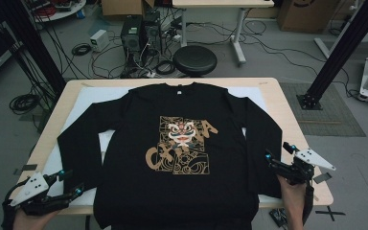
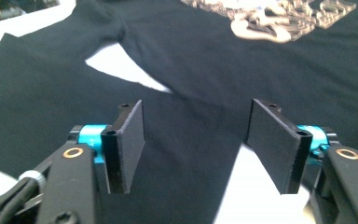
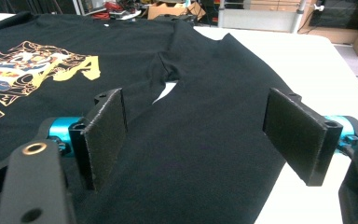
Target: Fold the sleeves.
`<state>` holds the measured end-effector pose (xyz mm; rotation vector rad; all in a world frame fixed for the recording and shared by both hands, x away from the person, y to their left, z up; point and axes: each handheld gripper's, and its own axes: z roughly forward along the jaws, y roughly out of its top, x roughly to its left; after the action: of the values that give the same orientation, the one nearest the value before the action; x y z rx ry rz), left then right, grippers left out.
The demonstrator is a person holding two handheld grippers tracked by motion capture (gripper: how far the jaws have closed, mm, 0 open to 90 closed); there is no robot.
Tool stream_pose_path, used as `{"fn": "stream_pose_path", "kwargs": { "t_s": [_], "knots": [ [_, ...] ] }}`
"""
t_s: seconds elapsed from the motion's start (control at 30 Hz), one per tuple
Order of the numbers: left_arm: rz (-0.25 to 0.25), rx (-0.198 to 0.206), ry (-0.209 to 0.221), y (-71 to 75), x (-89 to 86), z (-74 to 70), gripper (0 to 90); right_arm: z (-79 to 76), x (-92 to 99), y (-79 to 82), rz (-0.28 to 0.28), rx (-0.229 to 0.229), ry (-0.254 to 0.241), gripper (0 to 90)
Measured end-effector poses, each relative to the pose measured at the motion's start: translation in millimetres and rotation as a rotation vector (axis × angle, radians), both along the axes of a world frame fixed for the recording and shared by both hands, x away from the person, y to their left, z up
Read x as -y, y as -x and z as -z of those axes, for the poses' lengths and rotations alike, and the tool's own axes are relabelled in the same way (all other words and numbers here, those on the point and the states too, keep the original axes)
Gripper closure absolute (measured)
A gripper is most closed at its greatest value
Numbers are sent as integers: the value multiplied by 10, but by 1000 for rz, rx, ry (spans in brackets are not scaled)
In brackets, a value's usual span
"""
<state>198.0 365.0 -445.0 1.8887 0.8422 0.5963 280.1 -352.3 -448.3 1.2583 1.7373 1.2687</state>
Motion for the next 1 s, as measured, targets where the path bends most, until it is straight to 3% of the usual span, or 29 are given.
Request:
{"fn": "stream_pose_path", "kwargs": {
  "t_s": [0.3,0.47,0.67,0.73,1.0],
  "knots": [
    [9,-67,-29,-56,18,173,410,1,0,0,-1,1,1,220],
    [3,-96,2,-124,-30,240,423,1,-1,1,-1,1,2,220],
    [4,-90,-2,-130,-27,251,425,1,-3,3,0,4,3,220],
    [10,-82,-23,-142,6,251,424,1,-5,3,1,4,3,220],
    [2,-75,-21,-167,20,255,448,2,-5,5,0,3,3,220]
  ]
}}
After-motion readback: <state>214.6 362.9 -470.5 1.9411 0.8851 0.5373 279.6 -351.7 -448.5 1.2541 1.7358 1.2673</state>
